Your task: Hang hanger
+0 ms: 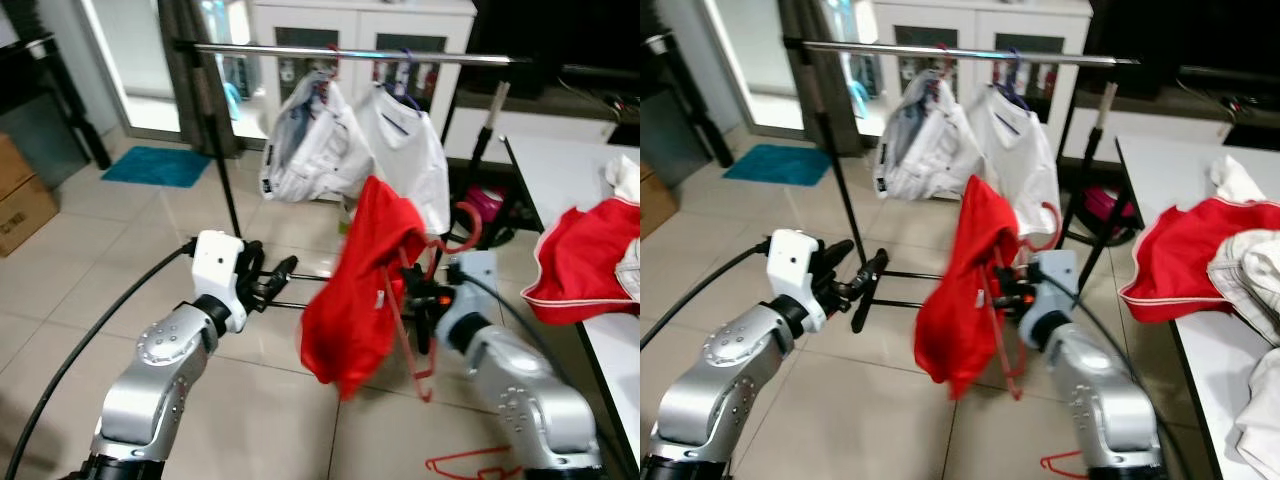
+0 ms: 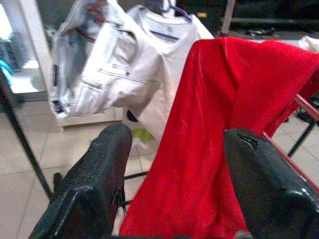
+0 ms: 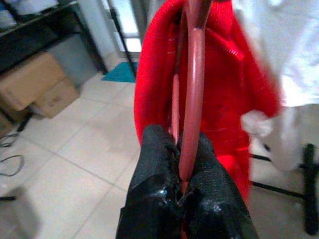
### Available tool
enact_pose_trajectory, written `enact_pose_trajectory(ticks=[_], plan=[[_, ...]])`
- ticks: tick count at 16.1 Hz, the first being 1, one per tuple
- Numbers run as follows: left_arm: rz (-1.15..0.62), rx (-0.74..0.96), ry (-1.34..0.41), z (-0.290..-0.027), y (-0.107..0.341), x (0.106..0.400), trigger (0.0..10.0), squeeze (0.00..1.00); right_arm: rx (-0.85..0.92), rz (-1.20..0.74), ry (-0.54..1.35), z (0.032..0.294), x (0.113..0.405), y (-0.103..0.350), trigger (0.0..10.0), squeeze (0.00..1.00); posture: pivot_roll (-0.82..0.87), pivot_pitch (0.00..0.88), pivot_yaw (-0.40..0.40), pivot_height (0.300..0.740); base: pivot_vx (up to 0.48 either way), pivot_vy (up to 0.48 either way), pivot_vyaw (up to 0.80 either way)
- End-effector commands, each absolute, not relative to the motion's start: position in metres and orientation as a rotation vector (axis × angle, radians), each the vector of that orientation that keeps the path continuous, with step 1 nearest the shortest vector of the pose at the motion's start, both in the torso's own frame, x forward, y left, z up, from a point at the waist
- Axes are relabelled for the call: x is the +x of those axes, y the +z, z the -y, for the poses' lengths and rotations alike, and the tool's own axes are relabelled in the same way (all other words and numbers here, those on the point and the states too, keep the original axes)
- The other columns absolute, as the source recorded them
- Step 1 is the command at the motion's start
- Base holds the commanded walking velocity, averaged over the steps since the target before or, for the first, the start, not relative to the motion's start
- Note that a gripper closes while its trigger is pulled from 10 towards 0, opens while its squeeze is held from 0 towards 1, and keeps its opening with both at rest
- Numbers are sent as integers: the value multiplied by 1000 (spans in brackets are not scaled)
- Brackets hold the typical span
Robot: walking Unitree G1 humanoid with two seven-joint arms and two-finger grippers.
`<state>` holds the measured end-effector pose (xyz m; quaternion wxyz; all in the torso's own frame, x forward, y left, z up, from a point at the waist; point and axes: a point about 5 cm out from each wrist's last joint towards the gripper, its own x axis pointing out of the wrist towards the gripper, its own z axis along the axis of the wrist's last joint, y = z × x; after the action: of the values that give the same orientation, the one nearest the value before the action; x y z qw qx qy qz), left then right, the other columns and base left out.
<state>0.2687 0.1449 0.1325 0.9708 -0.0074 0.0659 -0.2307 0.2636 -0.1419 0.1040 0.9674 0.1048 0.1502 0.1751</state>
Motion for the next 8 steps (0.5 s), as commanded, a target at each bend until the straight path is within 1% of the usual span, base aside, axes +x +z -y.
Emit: enact_pose_trajectory(ticks=[1, 2, 3, 5, 6, 8], plan=[[-134, -4, -456, -148, 133, 268, 10000, 0, 206, -261, 353, 142, 266, 113, 10000, 0, -70, 0, 15, 740, 0, 0, 0], [-135, -6, -456, -148, 133, 268, 10000, 0, 208, -264, 348, 142, 266, 112, 10000, 0, -70, 0, 15, 740, 0, 0, -425], [-136, -7, -456, -147, 133, 268, 10000, 0, 208, -267, 343, 143, 266, 112, 10000, 0, -70, 0, 15, 740, 0, 0, -788], [-136, -9, -456, -147, 133, 268, 10000, 0, 209, -272, 338, 143, 266, 111, 10000, 0, -70, 0, 15, 740, 0, 319, -800], [-137, -9, -455, -148, 133, 268, 10000, 0, 211, -274, 336, 142, 266, 111, 10000, 0, -70, 0, 13, 740, 0, 386, -519], [-139, -9, -452, -148, 133, 268, 10000, 0, 218, -275, 337, 142, 266, 111, 10000, 0, -70, 0, 13, 740, 0, 392, 0]])
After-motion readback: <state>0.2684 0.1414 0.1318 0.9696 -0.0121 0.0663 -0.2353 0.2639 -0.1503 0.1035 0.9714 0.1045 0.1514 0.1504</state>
